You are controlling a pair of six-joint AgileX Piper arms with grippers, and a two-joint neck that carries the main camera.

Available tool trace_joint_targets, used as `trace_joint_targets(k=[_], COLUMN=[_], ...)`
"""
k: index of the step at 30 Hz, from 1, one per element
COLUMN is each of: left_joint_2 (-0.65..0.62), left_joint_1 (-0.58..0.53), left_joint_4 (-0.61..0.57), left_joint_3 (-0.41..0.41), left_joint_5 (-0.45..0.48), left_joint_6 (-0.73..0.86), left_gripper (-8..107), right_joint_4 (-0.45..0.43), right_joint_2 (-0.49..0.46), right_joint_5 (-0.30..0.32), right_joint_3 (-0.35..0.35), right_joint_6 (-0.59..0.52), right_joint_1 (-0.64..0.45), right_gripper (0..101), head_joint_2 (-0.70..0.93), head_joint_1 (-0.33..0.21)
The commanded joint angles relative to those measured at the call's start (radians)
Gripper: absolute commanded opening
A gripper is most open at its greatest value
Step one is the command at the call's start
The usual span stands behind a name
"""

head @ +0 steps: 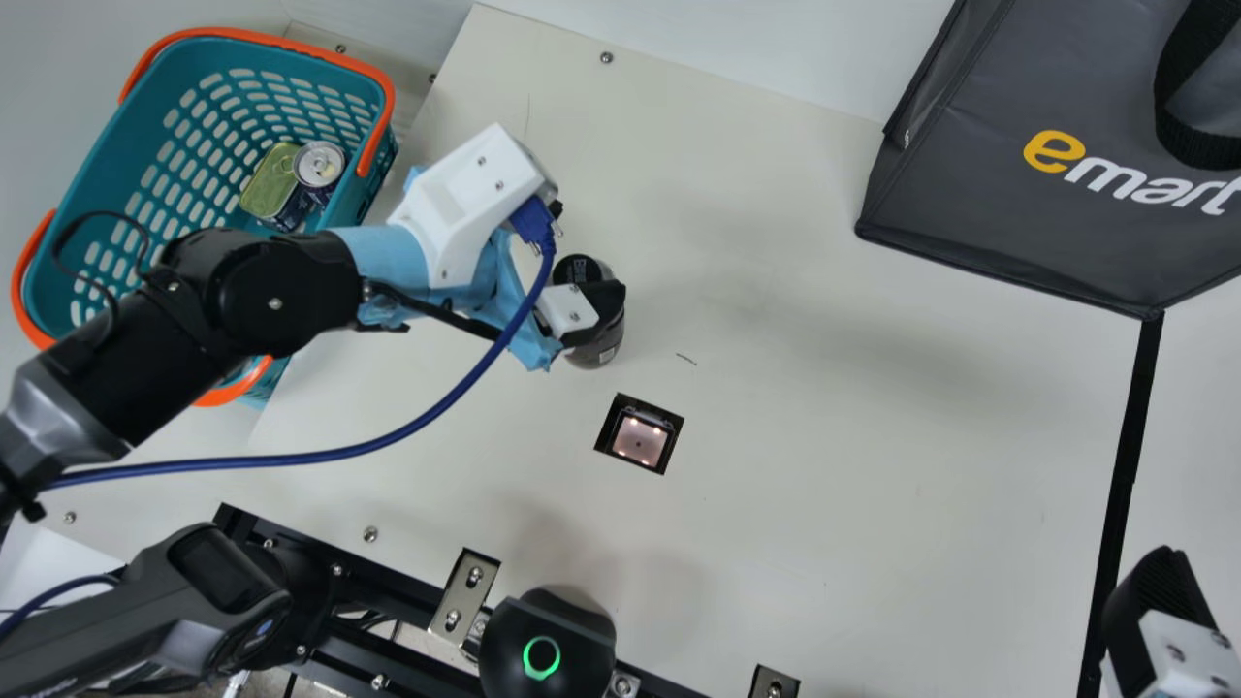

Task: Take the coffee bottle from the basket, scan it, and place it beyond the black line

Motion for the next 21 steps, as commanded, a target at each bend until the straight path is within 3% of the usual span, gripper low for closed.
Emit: trace_joint_targets(k=[1,21], left_joint_2=[-0.006,-0.109], left_joint_1=[0.007,0.128], left_joint_4=[0.011,0.159], left_joint_3=[-0.005,-0.036], left_joint_5=[0.005,0.051], left_joint_6=[-0.015,-0.153], left_gripper=[90,90], right_joint_4=[0.000,0.000], right_joint_2=[0.000,0.000], right_joint_5=[0.000,0.000], right_joint_3=[0.000,0.000], right_joint_6=[0.000,0.000], right_joint_1=[0.000,0.000], right_gripper=[91,91], head_joint_2=[0.002,0.002], head_joint_1=[-0.026,-0.026])
